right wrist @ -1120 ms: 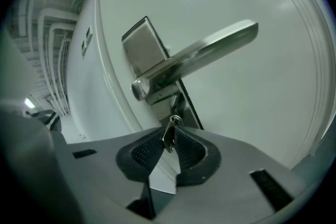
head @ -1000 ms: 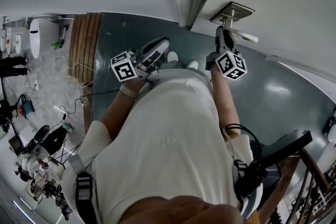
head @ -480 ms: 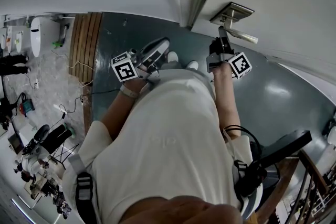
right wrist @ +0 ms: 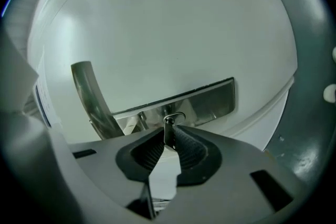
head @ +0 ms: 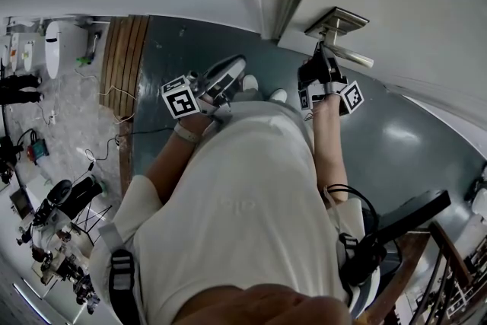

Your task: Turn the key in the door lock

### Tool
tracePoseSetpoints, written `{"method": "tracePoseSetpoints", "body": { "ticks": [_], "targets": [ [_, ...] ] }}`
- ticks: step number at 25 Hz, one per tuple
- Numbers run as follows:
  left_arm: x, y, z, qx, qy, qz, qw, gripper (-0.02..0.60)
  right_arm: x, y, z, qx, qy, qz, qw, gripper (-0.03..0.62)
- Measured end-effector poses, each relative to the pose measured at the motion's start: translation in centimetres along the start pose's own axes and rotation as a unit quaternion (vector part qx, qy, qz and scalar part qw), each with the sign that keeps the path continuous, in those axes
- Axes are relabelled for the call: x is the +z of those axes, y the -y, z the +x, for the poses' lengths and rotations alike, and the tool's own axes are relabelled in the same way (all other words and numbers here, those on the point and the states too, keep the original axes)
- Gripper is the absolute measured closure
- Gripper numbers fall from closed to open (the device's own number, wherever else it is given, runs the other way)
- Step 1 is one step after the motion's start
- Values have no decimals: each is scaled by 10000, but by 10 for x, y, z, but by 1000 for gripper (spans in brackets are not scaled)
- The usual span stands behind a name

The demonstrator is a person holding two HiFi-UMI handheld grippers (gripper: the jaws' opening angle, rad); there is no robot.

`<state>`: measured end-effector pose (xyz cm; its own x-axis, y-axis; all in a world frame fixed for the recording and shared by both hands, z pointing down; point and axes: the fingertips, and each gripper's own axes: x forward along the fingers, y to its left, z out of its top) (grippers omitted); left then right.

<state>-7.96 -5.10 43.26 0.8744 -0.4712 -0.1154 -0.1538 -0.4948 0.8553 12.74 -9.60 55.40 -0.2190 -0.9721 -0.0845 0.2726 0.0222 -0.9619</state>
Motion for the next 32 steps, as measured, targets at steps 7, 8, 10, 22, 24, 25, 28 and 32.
{"method": "tracePoseSetpoints", "body": {
  "ticks": [7, 8, 10, 22, 24, 25, 28, 32],
  "targets": [
    [-5, -6, 2, -5, -109, -92, 9999, 571, 0, 11, 0, 685, 191, 1145, 9909, 556],
    [-6, -6, 2, -2, -129, -95, 9999, 571, -1, 11, 1, 691, 194, 1156, 9907, 556],
    [-7, -5, 3, 4, -148, -102, 9998, 571, -1, 11, 1, 713, 188, 1145, 9907, 556],
    [-7, -5, 5, 16, -116, -140, 9998, 571, -33, 3, -24, -886, -1363, -3892, 9067, 303],
    [-6, -7, 5, 9, -122, -156, 9998, 571, -39, 5, -29, -1220, -1654, -5662, 7983, 303],
    [-6, -8, 6, 9, -123, -157, 9998, 571, -39, 4, -31, -1358, -1669, -6454, 7330, 303],
    [-5, -8, 5, 13, -131, -158, 9998, 571, -46, -5, -29, -1568, -1600, -8211, 5249, 318],
    [-5, -10, 4, 7, -91, -205, 9997, 571, -44, -1, -18, -1887, -1487, -9174, 3173, 376]
  ]
}}
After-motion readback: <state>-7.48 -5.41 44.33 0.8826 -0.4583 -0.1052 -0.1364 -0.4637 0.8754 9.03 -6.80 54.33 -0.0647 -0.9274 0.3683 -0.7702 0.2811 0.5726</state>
